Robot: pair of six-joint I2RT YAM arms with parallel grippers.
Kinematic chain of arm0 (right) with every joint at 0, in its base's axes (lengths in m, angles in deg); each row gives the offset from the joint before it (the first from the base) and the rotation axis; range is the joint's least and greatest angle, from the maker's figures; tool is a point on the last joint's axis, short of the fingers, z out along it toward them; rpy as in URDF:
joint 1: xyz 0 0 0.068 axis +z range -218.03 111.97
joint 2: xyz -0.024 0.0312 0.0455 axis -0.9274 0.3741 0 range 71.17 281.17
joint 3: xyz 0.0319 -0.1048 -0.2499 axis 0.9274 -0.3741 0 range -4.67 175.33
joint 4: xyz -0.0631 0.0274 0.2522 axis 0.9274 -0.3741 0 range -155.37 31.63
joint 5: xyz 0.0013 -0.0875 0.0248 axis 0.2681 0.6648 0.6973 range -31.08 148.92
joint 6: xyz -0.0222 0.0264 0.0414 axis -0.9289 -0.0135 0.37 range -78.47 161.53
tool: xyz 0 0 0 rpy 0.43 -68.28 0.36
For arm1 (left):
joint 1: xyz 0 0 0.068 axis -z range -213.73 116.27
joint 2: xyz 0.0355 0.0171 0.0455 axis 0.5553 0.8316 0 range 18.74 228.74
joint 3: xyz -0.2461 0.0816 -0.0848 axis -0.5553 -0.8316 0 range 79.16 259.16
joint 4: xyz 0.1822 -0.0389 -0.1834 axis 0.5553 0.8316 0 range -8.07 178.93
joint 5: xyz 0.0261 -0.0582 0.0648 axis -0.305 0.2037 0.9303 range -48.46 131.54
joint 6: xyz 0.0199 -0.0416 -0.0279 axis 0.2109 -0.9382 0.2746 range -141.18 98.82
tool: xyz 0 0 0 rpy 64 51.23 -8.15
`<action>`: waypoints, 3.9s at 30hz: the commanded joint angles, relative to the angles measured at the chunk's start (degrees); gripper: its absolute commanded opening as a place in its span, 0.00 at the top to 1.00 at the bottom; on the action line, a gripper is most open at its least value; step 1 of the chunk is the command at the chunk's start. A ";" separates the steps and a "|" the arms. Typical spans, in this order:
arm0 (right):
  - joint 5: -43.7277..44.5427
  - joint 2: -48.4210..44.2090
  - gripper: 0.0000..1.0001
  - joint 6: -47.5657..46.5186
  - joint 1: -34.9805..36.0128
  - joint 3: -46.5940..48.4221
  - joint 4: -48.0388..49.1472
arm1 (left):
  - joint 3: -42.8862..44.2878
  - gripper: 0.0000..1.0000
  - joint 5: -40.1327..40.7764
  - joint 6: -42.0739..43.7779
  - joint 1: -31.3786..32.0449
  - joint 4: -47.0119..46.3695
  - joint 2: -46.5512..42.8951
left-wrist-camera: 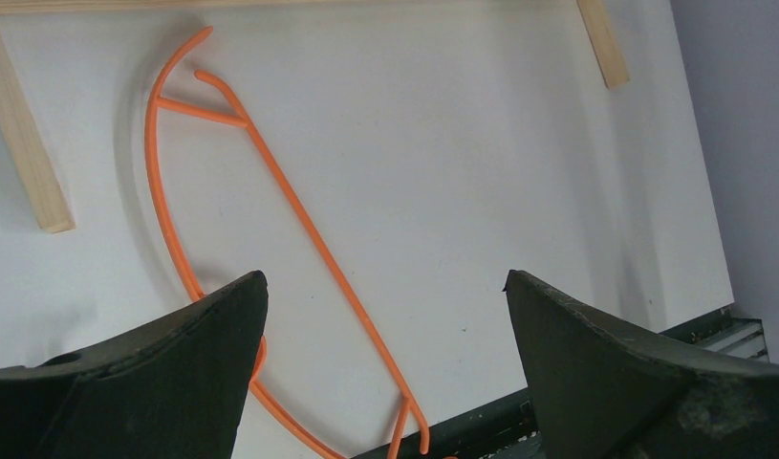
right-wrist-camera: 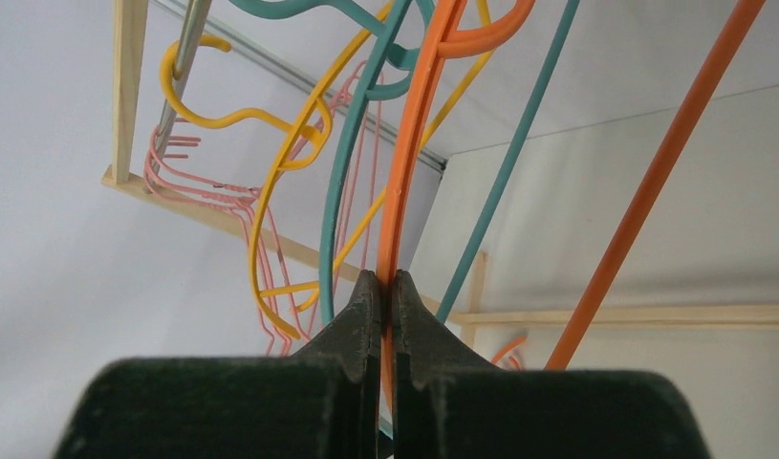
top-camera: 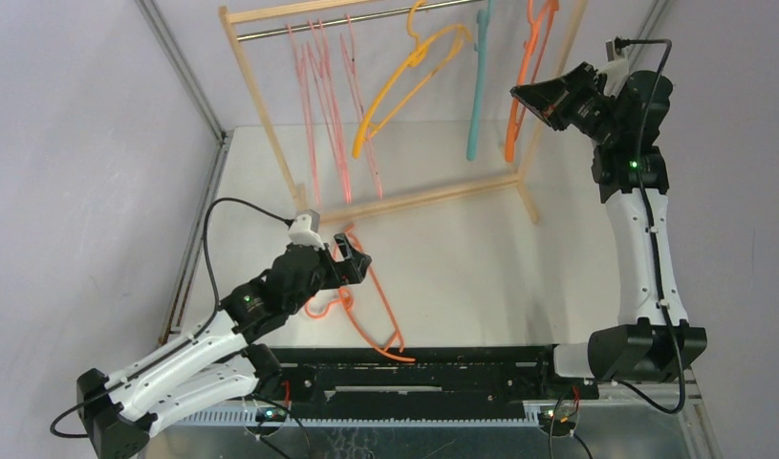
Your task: Organize the hangers
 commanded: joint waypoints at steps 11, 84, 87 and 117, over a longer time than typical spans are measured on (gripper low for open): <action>1.70 -1.55 1.00 -5.61 5.10 0.96 -0.90 | -0.07 0.01 -1.19 1.53 -0.36 -2.21 -0.04; 4.21 4.45 1.00 -13.68 12.56 6.02 -2.70 | -3.33 0.01 -1.02 0.11 -0.61 -2.25 -3.15; 5.68 3.23 1.00 -14.31 14.07 5.03 -3.03 | -3.57 0.01 -0.95 0.03 -0.61 -2.06 -3.69; 6.82 1.70 1.00 -15.54 8.53 6.18 -0.30 | -5.43 0.01 -1.51 -0.24 -0.61 -0.30 -6.89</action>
